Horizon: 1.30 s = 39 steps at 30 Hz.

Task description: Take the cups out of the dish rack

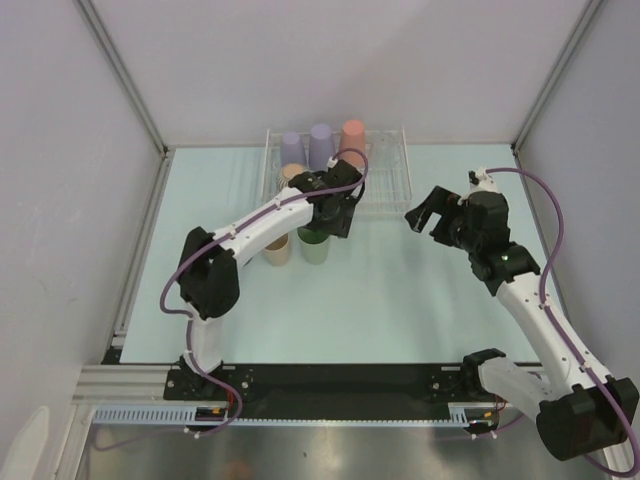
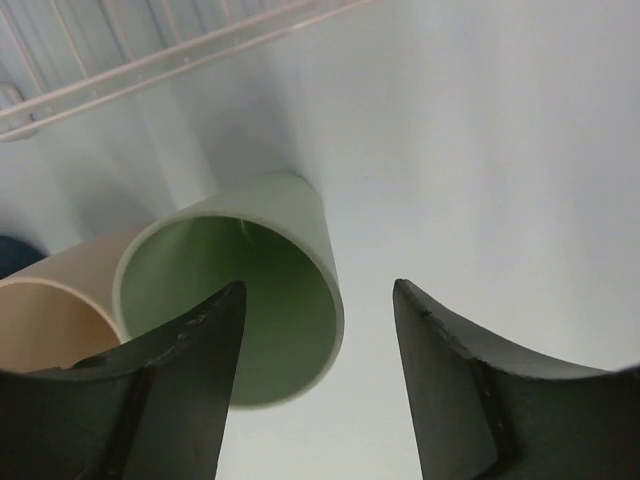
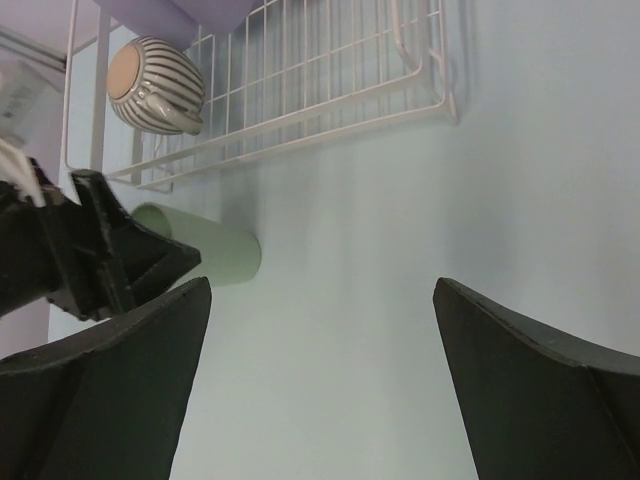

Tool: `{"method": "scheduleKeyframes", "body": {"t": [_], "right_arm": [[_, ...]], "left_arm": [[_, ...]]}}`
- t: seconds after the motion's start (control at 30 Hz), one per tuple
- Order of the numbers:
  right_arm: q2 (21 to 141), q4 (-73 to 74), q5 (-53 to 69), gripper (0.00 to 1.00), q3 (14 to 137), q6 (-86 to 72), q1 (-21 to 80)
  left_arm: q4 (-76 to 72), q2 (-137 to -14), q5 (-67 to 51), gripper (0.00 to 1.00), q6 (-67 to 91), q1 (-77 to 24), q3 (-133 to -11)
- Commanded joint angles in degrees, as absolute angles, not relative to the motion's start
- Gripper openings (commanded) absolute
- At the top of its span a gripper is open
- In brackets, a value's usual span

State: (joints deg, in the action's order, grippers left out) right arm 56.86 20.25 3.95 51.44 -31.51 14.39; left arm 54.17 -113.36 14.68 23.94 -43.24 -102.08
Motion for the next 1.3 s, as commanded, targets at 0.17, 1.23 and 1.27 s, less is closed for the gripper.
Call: {"method": "scheduleKeyframes", "body": {"t": [0.17,1.23,1.27], "right_arm": [[59.85,19.42,1.68,1.00,58.09,-29.36,15.99],[117.23,19.17,-19.95,1.00,115.91,-9.24,27.24],[118.03,18.46,-20.04,1.00,116.62,-8.79,27.33]], "left_arm": [[51.77,-104.33,16.79,0.86,22.76,-44.30,-108.63],[40.26,-63.90,24.35,0.93,26.72,-42.01,-76.65],[40.25,-63.29,24.26,0.93,26.72,-42.01,-75.42]]}}
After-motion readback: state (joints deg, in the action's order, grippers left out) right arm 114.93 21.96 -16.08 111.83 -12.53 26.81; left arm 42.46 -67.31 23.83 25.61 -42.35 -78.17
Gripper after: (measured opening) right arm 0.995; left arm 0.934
